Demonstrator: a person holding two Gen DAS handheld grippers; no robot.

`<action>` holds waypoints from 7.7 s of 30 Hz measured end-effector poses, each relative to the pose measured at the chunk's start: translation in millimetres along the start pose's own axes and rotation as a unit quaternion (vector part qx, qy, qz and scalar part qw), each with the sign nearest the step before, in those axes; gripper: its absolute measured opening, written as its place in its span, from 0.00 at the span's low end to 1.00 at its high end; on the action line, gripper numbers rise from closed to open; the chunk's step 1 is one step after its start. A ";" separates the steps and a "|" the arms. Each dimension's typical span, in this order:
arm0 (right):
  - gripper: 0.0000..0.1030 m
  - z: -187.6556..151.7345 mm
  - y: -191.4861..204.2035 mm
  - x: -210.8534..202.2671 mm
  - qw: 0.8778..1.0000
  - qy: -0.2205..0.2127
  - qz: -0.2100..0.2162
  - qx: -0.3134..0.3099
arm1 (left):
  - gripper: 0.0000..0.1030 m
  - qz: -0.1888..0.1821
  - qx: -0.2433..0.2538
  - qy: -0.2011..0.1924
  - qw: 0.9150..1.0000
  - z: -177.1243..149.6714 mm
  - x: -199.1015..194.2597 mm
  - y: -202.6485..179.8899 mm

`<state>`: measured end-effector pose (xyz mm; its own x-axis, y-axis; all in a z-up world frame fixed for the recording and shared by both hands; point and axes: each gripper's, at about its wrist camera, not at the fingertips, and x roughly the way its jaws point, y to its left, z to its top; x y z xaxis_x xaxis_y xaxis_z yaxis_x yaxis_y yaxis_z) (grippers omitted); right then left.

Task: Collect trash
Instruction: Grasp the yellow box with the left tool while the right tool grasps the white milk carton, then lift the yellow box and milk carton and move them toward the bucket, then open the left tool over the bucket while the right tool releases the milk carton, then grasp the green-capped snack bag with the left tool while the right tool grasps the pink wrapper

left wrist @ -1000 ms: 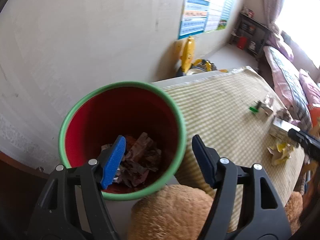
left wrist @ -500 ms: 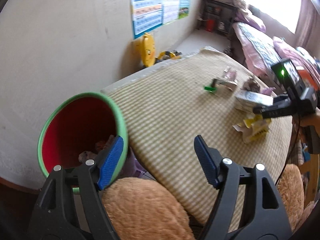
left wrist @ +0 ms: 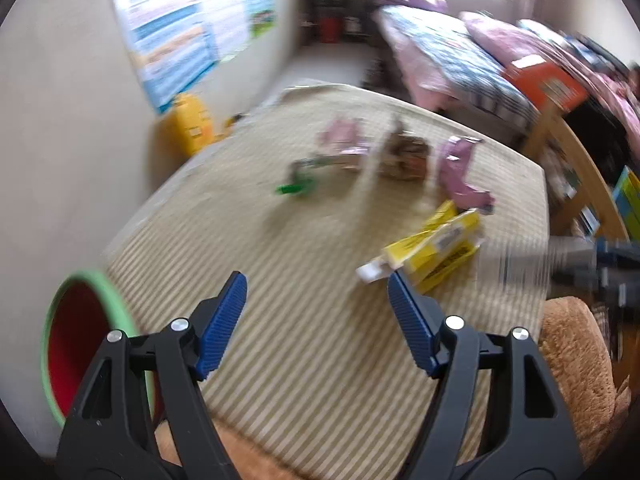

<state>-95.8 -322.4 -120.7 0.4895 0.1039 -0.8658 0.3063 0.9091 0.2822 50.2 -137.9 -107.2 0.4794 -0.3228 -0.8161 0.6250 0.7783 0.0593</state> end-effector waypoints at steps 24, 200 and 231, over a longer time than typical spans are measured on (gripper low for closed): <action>0.76 -31.7 -24.1 -3.4 0.998 0.034 0.024 0.051 | 0.38 -0.061 0.138 0.120 0.981 23.8 106.1 -110.4; 0.73 53.9 411.1 123.3 0.955 -0.004 0.023 -0.297 | 0.68 0.182 -0.366 0.046 0.912 -165.8 -40.4 290.1; 0.77 61.6 312.1 48.6 0.967 -0.015 -0.008 -0.254 | 0.68 0.199 -0.259 0.027 0.945 -102.6 -49.7 213.8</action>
<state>73.9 -58.4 -49.2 0.5143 0.0823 -0.8536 -0.1226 0.9922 0.0218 96.8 99.9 -112.9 0.5715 0.0677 -0.8178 0.0104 0.9959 0.0897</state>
